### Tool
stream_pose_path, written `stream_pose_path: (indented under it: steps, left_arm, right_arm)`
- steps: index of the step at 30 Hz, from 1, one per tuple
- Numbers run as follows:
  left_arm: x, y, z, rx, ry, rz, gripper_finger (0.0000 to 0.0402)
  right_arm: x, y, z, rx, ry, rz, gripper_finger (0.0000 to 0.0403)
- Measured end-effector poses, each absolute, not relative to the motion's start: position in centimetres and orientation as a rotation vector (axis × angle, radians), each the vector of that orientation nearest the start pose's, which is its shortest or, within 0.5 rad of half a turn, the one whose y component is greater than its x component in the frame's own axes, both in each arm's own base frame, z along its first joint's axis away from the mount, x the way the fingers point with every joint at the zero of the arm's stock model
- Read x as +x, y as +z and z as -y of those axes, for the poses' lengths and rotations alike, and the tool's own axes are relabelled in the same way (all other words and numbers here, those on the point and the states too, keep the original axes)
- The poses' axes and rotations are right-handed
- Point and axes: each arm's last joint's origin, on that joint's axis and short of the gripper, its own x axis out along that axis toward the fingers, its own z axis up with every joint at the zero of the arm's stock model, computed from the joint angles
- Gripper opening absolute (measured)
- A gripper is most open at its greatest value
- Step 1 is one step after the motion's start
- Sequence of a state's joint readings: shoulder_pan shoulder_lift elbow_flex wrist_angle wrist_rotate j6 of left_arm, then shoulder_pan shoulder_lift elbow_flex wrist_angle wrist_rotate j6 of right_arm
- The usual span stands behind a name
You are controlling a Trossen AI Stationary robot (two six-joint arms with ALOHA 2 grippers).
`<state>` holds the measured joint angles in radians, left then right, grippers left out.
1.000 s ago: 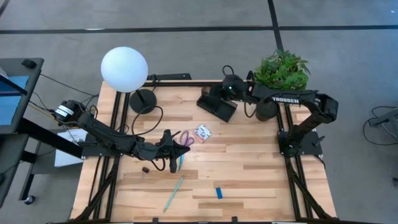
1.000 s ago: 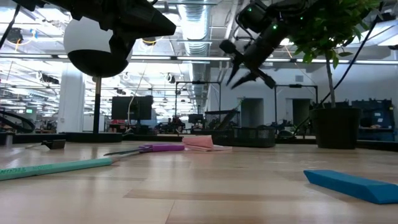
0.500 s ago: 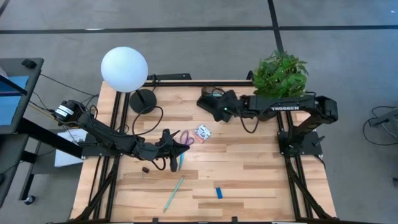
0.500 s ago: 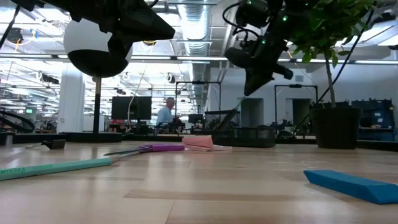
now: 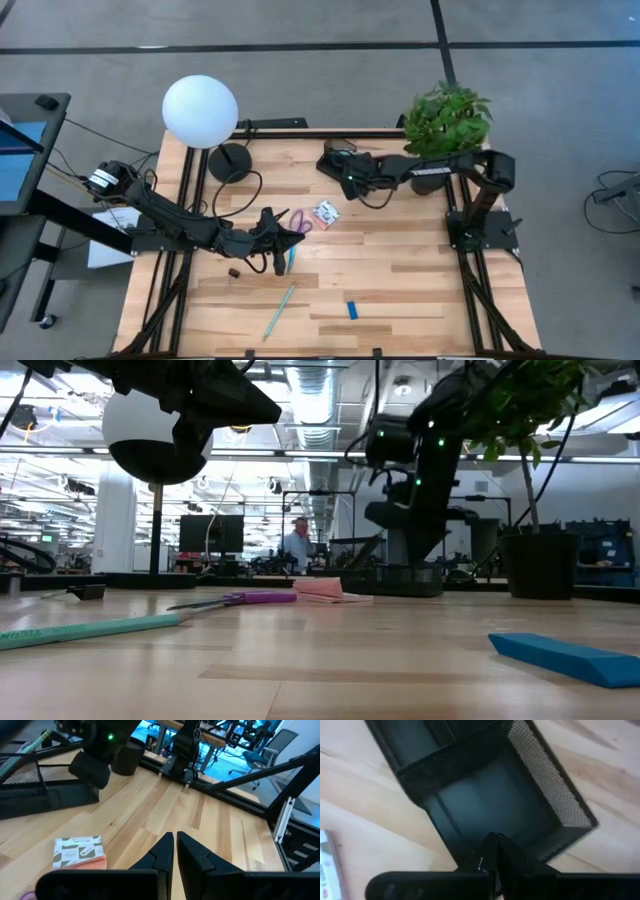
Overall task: Pick and place office supplies into organizer
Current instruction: Move the black desk organizer to the center of the table
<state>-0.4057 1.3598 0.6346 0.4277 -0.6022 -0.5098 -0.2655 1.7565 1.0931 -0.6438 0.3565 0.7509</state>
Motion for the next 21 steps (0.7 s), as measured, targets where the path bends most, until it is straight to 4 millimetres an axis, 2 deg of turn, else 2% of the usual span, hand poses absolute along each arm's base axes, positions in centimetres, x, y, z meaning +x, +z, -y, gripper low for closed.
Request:
stream_pose_path:
  steps: [4,9,15,21]
  left_arm:
    - [25.9,21.7,9.3,-0.342,0.261,-0.211,0.0016]
    - [25.9,21.6,9.3,-0.339,0.262,-0.214,0.0016]
    - [25.9,21.6,9.3,-0.339,0.262,-0.214,0.0016]
    - [25.9,21.6,9.3,-0.339,0.262,-0.213,0.0016]
  right_arm:
    - [31.0,15.8,9.7,0.579,-0.951,-1.122,0.0001]
    - [31.1,15.8,9.1,0.594,-0.913,-1.138,0.0001]
    - [30.7,16.9,7.0,0.577,-0.809,-1.203,0.0000]
    - [30.3,17.6,3.9,0.546,-0.707,-1.288,0.0000]
